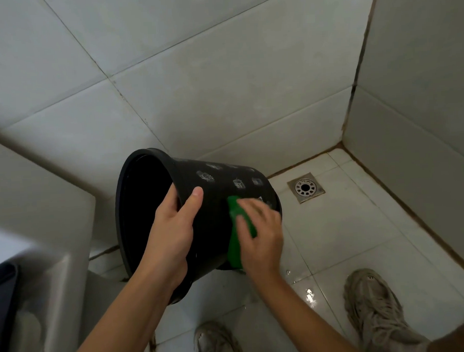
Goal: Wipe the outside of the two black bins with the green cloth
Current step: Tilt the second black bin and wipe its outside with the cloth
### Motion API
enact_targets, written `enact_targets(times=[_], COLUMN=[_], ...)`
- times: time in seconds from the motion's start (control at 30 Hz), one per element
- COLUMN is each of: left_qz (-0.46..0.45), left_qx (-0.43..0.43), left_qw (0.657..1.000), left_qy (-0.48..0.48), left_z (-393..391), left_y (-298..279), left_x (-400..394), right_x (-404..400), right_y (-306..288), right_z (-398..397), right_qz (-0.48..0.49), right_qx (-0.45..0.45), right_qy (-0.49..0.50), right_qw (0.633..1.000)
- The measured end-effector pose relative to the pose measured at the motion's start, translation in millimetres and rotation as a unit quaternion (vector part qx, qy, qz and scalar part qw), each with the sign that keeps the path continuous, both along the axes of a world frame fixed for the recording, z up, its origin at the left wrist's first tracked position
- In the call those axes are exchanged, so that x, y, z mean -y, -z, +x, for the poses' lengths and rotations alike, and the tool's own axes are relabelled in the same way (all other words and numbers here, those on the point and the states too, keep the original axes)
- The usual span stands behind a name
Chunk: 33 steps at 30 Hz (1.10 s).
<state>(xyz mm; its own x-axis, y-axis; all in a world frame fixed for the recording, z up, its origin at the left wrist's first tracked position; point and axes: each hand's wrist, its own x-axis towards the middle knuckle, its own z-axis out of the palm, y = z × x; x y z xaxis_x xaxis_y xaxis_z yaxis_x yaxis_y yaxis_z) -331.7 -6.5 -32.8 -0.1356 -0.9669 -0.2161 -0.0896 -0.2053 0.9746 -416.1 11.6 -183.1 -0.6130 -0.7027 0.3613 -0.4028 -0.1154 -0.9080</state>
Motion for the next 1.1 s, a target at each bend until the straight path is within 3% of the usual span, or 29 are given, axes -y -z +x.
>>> enact_targets(times=[0.1,0.23,0.33,0.5,0.67,0.93,1.03,1.1], left_qz=[0.0,-0.006,-0.001,0.007,0.009,0.023,0.021,0.019], left_qx=[0.008,0.011,0.014,0.017,0.03,0.031,0.036,0.033], left_qw=[1.0,1.0,1.0,1.0,0.999,0.999,0.999,0.999], left_qy=[0.018,0.016,-0.001,-0.002,0.01,0.006,0.012,0.012], left_z=[-1,-4,-3,1,-5,1,0,0], left_y=[3,4,0,-2,-1,-5,-4,-3], left_x=[-6,-7,-2,-1,-5,-1,-2,-1], right_x=[16,22,17,-6,14,2,19,23], right_y=[26,34,26,28,46,36,34,29], right_z=[-26,-40,-32,-15,-43,-39,-54,-54], right_qz=[0.115,0.139,0.128,0.034,0.136,0.132,0.194,0.217], right_qx=[0.129,0.16,0.147,0.034,0.163,0.07,0.154,0.16], right_qy=[0.033,0.038,0.041,-0.003,0.024,0.008,0.055,0.068], right_qw=[0.984,0.977,0.98,0.999,0.977,0.989,0.967,0.961])
